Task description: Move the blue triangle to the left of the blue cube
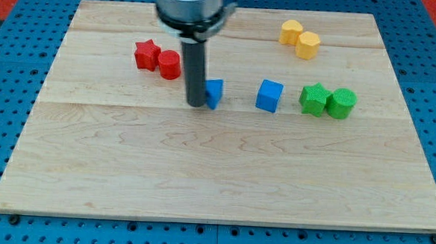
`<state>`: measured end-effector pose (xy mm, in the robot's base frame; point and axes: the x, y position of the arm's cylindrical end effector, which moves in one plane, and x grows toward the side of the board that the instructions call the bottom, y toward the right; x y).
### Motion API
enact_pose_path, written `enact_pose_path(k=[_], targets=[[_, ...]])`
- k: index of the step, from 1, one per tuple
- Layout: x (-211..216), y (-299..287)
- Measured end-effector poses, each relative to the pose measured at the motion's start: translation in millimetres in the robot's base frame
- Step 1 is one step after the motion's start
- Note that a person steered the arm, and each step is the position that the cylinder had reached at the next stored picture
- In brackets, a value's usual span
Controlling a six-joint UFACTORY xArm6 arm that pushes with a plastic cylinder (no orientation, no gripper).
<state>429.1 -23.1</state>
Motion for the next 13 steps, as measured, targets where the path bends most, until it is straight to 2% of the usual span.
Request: enact_pose_path(k=[1, 3, 4, 5, 6, 7, 8, 9, 11, 12, 13], targets=[[-11, 19], [-5, -57], [-66, -41], [-75, 40], [-85, 49], [-61, 16], [-55, -6], [-32, -3], [-41, -14], [-65, 34], [-59, 70]])
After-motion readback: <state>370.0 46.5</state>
